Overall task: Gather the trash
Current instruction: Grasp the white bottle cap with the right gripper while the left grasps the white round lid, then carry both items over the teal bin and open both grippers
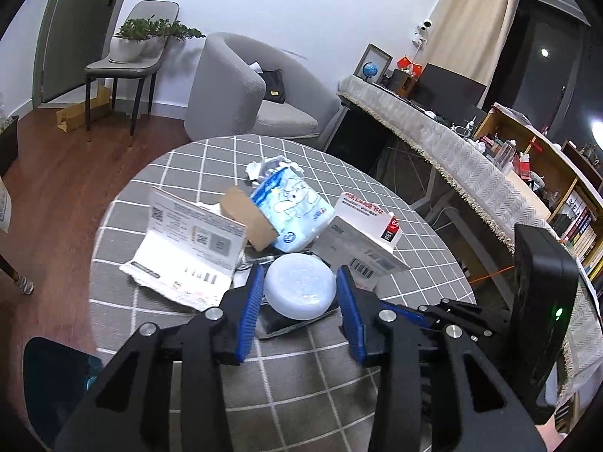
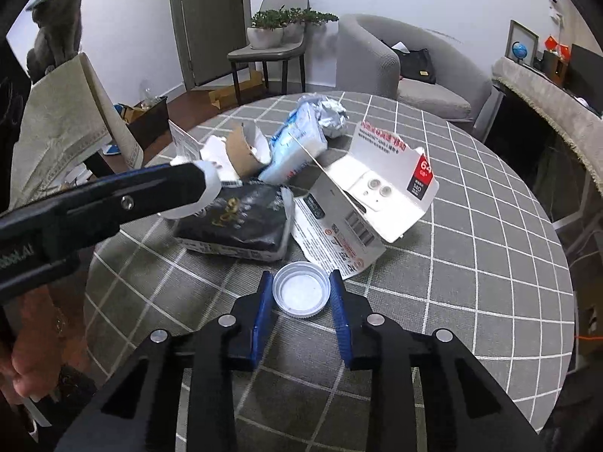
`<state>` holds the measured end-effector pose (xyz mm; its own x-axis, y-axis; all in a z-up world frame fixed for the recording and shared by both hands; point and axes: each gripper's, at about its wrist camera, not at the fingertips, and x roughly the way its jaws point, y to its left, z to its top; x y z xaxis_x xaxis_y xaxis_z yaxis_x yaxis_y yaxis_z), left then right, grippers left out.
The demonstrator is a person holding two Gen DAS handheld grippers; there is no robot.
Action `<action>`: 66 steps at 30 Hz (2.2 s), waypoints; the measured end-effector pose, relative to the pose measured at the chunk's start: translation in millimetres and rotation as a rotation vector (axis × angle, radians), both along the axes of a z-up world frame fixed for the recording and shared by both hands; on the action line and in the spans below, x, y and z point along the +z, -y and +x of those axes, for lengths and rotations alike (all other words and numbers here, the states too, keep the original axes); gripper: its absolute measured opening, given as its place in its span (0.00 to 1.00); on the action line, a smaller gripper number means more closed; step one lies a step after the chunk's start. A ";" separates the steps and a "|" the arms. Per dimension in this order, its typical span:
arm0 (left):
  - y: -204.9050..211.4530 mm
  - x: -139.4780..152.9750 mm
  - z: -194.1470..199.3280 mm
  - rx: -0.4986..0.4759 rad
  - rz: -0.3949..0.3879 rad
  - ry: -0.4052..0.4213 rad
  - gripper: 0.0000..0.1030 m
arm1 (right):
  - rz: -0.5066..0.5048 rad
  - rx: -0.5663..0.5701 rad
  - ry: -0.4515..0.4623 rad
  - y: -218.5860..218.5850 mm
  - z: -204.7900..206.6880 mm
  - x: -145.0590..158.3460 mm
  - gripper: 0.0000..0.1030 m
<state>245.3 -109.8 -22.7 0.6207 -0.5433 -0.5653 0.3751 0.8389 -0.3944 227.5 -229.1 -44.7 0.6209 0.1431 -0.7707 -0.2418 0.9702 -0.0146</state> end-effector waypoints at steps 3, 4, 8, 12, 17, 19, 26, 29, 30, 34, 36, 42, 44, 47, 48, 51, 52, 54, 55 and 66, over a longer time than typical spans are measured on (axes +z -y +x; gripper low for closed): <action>-8.8 3.0 -3.2 0.007 0.005 0.008 0.41 | 0.009 -0.001 0.018 -2.2 -5.5 8.0 0.30; -11.4 3.7 -4.4 0.009 0.008 0.011 0.41 | 0.012 -0.001 0.025 -3.7 -6.6 10.4 0.29; -26.8 6.0 -9.8 0.025 0.022 0.021 0.41 | 0.024 0.000 0.053 -10.3 -6.1 19.2 0.30; -46.9 7.3 -15.6 0.050 0.039 0.030 0.41 | 0.035 0.014 0.074 -24.3 -5.2 24.9 0.30; -76.9 7.9 -23.5 0.091 0.055 0.035 0.41 | 0.045 0.047 0.078 -47.8 -1.9 27.2 0.30; -88.6 8.1 -27.3 0.111 0.055 0.037 0.41 | 0.046 0.067 0.081 -60.9 -0.6 27.1 0.30; -135.6 2.1 -35.2 0.178 0.067 0.018 0.41 | 0.065 0.132 0.087 -100.2 1.3 27.2 0.30; -157.5 -7.5 -37.5 0.219 0.084 -0.010 0.41 | 0.071 0.162 0.084 -120.8 1.4 25.7 0.30; -162.9 -9.4 -38.6 0.227 0.085 -0.016 0.41 | 0.072 0.174 0.081 -128.4 2.1 24.7 0.30; -183.6 -21.1 -43.1 0.257 0.104 -0.045 0.41 | 0.076 0.216 0.074 -156.4 2.0 21.8 0.30; -193.6 -29.9 -45.0 0.267 0.116 -0.070 0.41 | 0.080 0.232 0.070 -168.0 1.7 20.4 0.30; -226.6 -63.9 -48.4 0.305 0.135 -0.169 0.41 | 0.088 0.282 0.054 -206.1 1.7 13.7 0.30; -238.2 -74.6 -50.1 0.316 0.125 -0.202 0.41 | 0.089 0.293 0.046 -215.1 2.3 10.6 0.30; -249.7 -87.3 -52.7 0.329 0.121 -0.239 0.41 | 0.087 0.314 0.024 -230.3 4.5 3.7 0.30; -254.5 -93.0 -53.4 0.335 0.121 -0.257 0.41 | 0.085 0.321 0.016 -235.4 5.3 1.2 0.30; -267.5 -109.9 -56.2 0.349 0.120 -0.307 0.41 | 0.074 0.344 -0.006 -250.7 5.1 -7.1 0.30; -271.4 -115.2 -57.5 0.352 0.120 -0.321 0.41 | 0.069 0.351 -0.015 -256.4 5.6 -10.7 0.30; -278.3 -127.0 -60.5 0.361 0.123 -0.357 0.41 | 0.059 0.364 -0.036 -266.9 6.4 -17.9 0.30; -281.4 -132.8 -62.1 0.364 0.126 -0.375 0.41 | 0.054 0.368 -0.043 -270.0 6.1 -20.4 0.30; -303.7 -185.2 -77.0 0.352 0.149 -0.548 0.41 | 0.011 0.407 -0.114 -309.2 5.1 -49.7 0.30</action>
<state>168.4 193.9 -207.9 0.3478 -0.2525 -0.9029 -0.1524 0.9350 -0.3201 232.6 80.1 -94.4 0.4233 0.3674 -0.8282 -0.6046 0.7953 0.0438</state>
